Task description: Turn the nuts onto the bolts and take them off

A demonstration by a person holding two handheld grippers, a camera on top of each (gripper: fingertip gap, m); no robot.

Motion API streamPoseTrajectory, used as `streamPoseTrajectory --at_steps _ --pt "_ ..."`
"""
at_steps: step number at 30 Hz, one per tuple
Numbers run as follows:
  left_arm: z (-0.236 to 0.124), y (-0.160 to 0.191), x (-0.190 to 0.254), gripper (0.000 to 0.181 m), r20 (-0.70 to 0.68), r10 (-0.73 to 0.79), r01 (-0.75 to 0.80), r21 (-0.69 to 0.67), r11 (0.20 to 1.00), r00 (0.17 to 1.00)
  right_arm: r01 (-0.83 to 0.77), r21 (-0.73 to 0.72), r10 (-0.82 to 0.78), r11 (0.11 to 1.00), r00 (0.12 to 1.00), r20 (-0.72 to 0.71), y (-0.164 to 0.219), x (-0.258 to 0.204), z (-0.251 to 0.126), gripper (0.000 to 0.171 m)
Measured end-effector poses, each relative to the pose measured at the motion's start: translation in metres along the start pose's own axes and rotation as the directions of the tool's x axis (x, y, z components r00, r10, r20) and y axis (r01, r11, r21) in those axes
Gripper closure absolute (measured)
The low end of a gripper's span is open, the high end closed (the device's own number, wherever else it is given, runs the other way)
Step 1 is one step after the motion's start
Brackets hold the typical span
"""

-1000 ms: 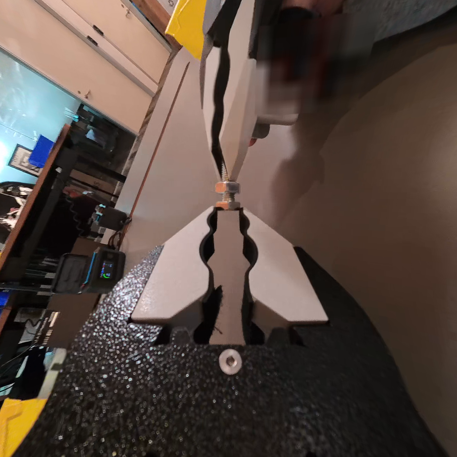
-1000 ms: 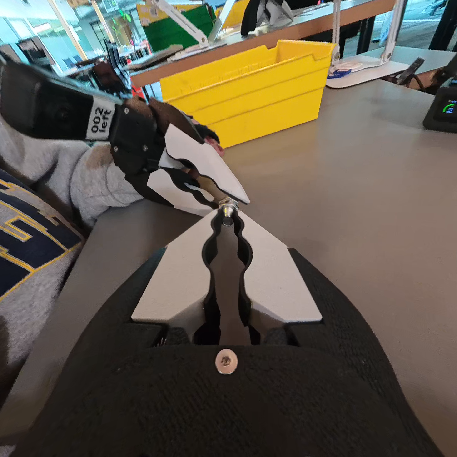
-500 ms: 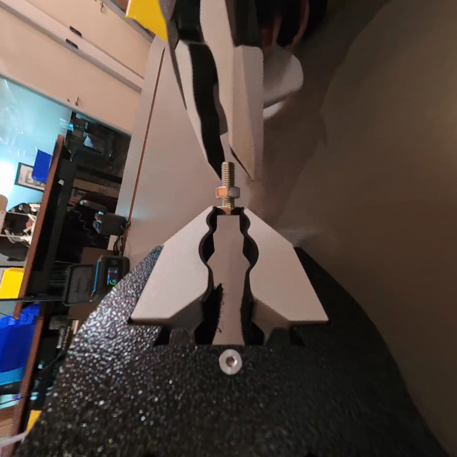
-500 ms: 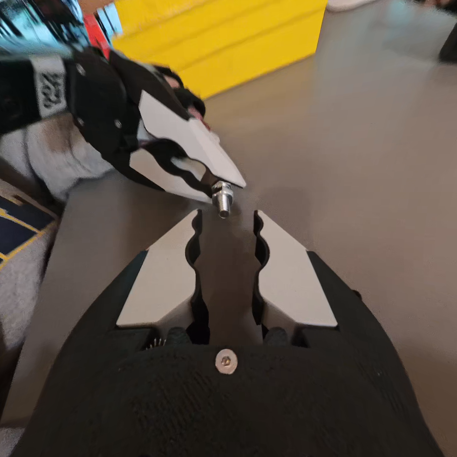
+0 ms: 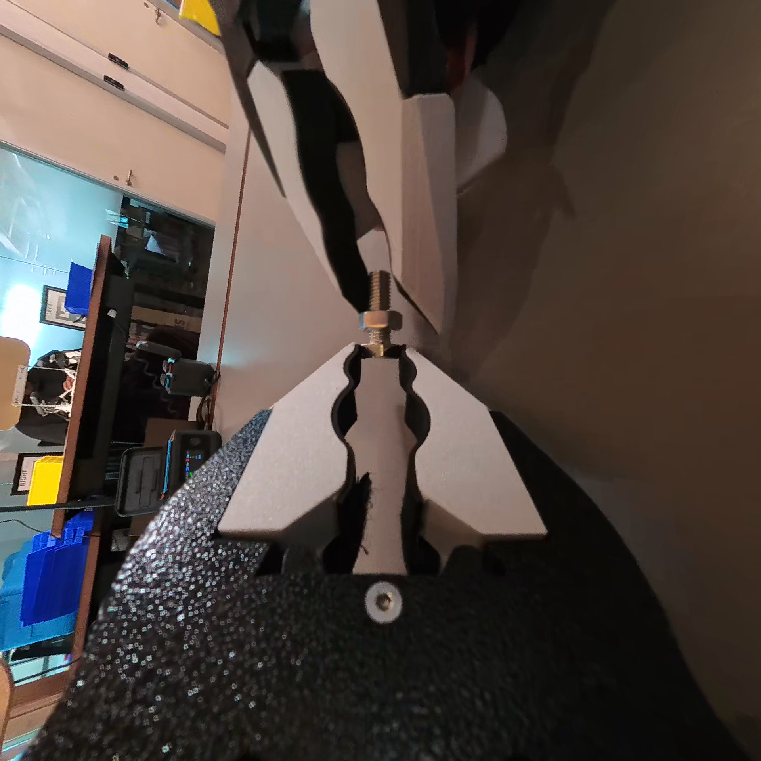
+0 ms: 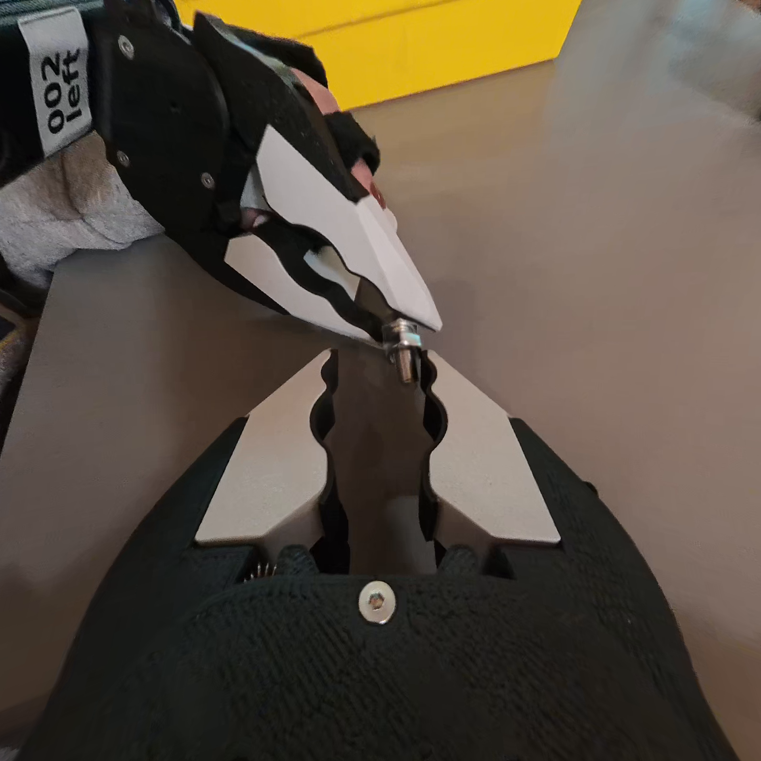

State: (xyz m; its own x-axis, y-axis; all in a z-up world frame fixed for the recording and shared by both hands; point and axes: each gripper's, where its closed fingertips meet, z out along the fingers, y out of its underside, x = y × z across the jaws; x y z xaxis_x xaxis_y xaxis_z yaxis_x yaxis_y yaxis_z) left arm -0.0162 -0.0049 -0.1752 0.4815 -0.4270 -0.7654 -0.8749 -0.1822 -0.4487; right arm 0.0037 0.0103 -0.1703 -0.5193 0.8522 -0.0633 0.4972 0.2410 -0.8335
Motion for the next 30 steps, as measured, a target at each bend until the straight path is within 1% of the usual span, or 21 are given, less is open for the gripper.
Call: streamPoseTrajectory --at_steps 2,3,4,5,7,8,10,11,14,15,16,17,18,20,22,24,26,27,28,29,30 --pt "0.000 0.001 0.001 0.165 0.000 0.003 -0.003 -0.008 1.000 1.000 0.095 0.044 -0.094 0.994 0.995 -0.035 -0.008 -0.001 -0.002 0.132" --pt "0.000 0.001 0.001 0.165 -0.004 -0.012 0.012 -0.012 1.000 1.000 0.146 0.101 -0.144 0.984 0.989 -0.032 -0.017 -0.007 -0.005 0.143" --pt "0.000 0.002 0.001 0.165 -0.011 -0.028 0.027 -0.013 1.000 1.000 0.158 0.154 -0.155 0.975 0.987 -0.033 -0.025 -0.010 -0.008 0.145" --pt "0.000 0.002 0.001 0.165 -0.018 -0.037 0.037 -0.010 0.999 0.999 0.142 0.159 -0.134 0.977 0.989 -0.062 -0.027 -0.006 -0.010 0.143" --pt "0.000 0.002 0.001 0.165 -0.022 -0.040 0.040 -0.005 0.999 0.999 0.085 0.074 -0.078 0.994 0.992 -0.097 -0.014 0.007 -0.009 0.131" --pt "0.000 0.002 0.002 0.165 -0.021 -0.037 0.036 -0.006 0.999 0.999 0.052 0.030 -0.049 0.998 0.995 -0.092 -0.005 0.010 -0.006 0.127" --pt "0.000 0.002 0.002 0.165 -0.022 -0.037 0.037 -0.006 0.999 0.999 0.011 -0.030 -0.012 0.999 0.998 -0.056 0.006 0.008 -0.001 0.125" --pt "0.000 0.002 0.002 0.165 -0.025 -0.042 0.042 -0.006 0.999 0.999 0.018 -0.032 -0.019 0.999 0.999 -0.040 0.005 0.005 0.000 0.126" --pt "0.000 0.002 0.002 0.165 -0.032 -0.048 0.048 -0.002 0.999 0.998 0.106 0.029 -0.105 0.994 0.994 -0.026 -0.007 -0.004 0.000 0.130" --pt "0.000 0.002 0.002 0.165 -0.031 -0.050 0.050 -0.005 0.999 0.998 0.158 0.087 -0.159 0.984 0.987 0.000 -0.015 -0.013 -0.004 0.131" --pt "0.000 0.002 0.002 0.165 -0.031 -0.053 0.053 -0.007 0.999 0.998 0.174 0.165 -0.182 0.971 0.983 0.033 -0.025 -0.023 -0.009 0.133" --pt "0.000 0.002 0.002 0.165 -0.032 -0.055 0.055 -0.005 0.998 0.998 0.153 0.208 -0.158 0.966 0.987 0.010 -0.033 -0.020 -0.013 0.135" --pt "0.000 0.002 0.002 0.165 -0.032 -0.055 0.055 -0.004 0.998 0.998 0.132 0.183 -0.128 0.974 0.991 -0.032 -0.031 -0.010 -0.014 0.136" --pt "0.001 0.002 0.002 0.165 -0.032 -0.054 0.054 -0.004 0.999 0.998 0.106 0.067 -0.098 0.992 0.989 -0.113 -0.010 0.010 -0.010 0.130" --pt "0.001 0.002 0.003 0.165 -0.032 -0.052 0.052 -0.004 0.999 0.998 0.067 -0.004 -0.067 0.998 0.993 -0.093 0.001 0.010 -0.004 0.128" --pt "0.001 0.002 0.003 0.165 -0.034 -0.053 0.053 -0.003 0.999 0.998 0.071 -0.015 -0.072 0.997 0.995 -0.064 0.001 0.005 0.000 0.130" --pt "0.001 0.001 0.003 0.165 -0.036 -0.052 0.052 0.002 0.999 0.998 0.122 0.019 -0.121 0.992 0.992 -0.040 -0.006 -0.003 0.001 0.124" --pt "0.001 0.001 0.003 0.165 -0.034 -0.052 0.052 -0.001 0.999 0.998 0.182 0.083 -0.183 0.980 0.983 -0.002 -0.014 -0.014 -0.003 0.130" --pt "0.002 0.001 0.003 0.165 -0.034 -0.056 0.055 -0.005 0.998 0.998 0.204 0.176 -0.213 0.963 0.976 0.036 -0.026 -0.026 -0.010 0.140" --pt "0.002 0.001 0.003 0.165 -0.035 -0.057 0.057 -0.002 0.998 0.998 0.182 0.214 -0.185 0.960 0.983 -0.006 -0.034 -0.020 -0.015 0.139" --pt "0.002 0.001 0.002 0.165 -0.035 -0.058 0.058 0.001 0.998 0.998 0.158 0.177 -0.151 0.972 0.987 -0.051 -0.030 -0.009 -0.016 0.134"
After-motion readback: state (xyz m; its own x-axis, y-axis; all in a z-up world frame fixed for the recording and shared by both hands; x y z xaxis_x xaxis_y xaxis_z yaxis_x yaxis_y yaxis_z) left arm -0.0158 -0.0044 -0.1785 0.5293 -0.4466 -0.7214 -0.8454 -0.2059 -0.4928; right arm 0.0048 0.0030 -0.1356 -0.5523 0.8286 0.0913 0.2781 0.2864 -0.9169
